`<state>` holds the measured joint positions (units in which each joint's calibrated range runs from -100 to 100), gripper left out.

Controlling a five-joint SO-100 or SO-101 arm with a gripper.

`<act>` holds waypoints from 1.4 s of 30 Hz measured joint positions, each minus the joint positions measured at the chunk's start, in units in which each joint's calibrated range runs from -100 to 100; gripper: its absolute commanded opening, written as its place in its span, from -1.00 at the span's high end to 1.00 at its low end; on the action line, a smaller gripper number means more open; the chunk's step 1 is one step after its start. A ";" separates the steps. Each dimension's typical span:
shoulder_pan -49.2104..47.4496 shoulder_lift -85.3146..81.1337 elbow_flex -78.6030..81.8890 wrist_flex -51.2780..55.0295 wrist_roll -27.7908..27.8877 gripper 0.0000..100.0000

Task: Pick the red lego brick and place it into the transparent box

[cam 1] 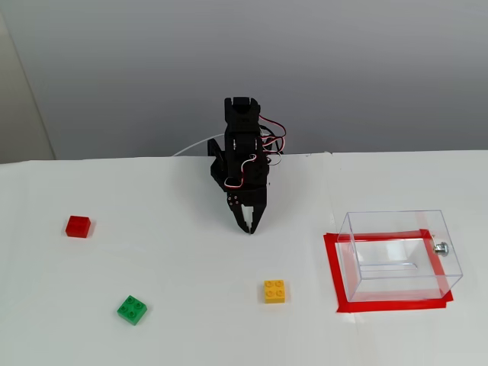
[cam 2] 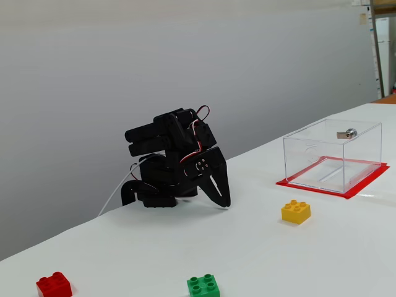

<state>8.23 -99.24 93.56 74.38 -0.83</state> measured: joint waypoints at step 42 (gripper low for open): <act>22.33 34.93 -36.54 -16.28 0.00 0.98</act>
<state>30.56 -64.31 57.02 58.10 -0.83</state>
